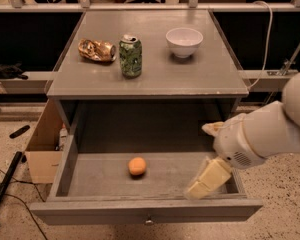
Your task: Pick orange from top drawer and place on counter
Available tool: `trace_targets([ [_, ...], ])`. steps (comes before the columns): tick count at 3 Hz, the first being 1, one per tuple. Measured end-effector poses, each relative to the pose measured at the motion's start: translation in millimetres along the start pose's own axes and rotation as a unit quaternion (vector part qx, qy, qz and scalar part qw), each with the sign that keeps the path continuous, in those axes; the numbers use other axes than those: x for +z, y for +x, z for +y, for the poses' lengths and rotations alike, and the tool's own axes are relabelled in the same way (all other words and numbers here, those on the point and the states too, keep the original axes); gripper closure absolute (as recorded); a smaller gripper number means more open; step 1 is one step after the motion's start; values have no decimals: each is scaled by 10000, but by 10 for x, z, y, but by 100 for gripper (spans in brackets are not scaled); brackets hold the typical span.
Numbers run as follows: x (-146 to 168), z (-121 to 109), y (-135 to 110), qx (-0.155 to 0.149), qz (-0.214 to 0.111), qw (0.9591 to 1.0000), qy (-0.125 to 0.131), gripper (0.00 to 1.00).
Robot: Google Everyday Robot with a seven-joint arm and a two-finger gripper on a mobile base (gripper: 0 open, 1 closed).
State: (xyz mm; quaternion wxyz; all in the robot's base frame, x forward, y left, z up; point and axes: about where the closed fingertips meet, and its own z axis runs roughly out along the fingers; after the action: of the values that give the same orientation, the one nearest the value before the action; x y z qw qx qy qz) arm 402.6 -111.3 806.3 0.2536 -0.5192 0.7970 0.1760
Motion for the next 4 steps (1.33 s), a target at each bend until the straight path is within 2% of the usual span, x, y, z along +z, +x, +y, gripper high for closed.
trace_targets([
  [1, 347, 50, -101, 47, -38, 9999, -139, 0],
  [2, 657, 18, -160, 290, -315, 9988, -227, 0],
  [3, 905, -226, -123, 537, -530, 9971, -45, 0],
  [4, 905, -226, -123, 536, -530, 9971, -45, 0],
])
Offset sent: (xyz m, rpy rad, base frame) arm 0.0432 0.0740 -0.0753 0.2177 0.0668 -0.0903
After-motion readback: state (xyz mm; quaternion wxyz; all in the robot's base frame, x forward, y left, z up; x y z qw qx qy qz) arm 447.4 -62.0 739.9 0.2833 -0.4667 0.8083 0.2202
